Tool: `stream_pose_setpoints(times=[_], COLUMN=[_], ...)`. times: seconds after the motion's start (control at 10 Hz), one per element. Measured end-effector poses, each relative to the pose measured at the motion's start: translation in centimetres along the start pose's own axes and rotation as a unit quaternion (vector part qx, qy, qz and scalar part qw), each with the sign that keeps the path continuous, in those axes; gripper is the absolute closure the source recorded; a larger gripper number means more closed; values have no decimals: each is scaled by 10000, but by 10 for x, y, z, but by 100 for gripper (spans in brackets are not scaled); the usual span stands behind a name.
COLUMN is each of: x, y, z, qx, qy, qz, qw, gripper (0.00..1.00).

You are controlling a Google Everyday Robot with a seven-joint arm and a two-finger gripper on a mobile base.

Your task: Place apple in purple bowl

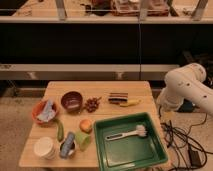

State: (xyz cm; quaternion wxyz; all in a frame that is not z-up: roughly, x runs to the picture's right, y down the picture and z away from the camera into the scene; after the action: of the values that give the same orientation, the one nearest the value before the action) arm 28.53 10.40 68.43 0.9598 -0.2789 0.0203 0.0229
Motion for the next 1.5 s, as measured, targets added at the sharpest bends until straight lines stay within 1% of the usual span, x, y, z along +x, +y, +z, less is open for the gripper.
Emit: stream_pose_setpoints(times=[0.3, 0.4, 0.5, 0.6, 0.7, 0.8, 0.9, 1.0, 1.1, 1.2, 1.3, 1.5], x=[-1, -3, -8, -24, -43, -61, -86, -116, -137, -167, -192, -240], y=[1, 1, 3, 6, 10, 14, 18, 24, 28, 35, 41, 49], z=[0, 0, 1, 0, -1, -2, -3, -2, -2, -2, -2, -2], qx=[-6, -21, -78, -104, -109, -115, -135, -168, -187, -208, -217, -208], qy=[0, -17, -47, -123, -181, -222, -270, -341, -395, -481, -563, -780], qz=[-46, -161, -411, -950, -1430, -1809, -2265, -2795, -3132, -3605, -3979, -4563], qw=[10000, 9999, 9991, 9954, 9895, 9832, 9735, 9594, 9487, 9313, 9154, 8861], gripper=[35, 35, 35, 35, 35, 35, 35, 35, 35, 35, 35, 35])
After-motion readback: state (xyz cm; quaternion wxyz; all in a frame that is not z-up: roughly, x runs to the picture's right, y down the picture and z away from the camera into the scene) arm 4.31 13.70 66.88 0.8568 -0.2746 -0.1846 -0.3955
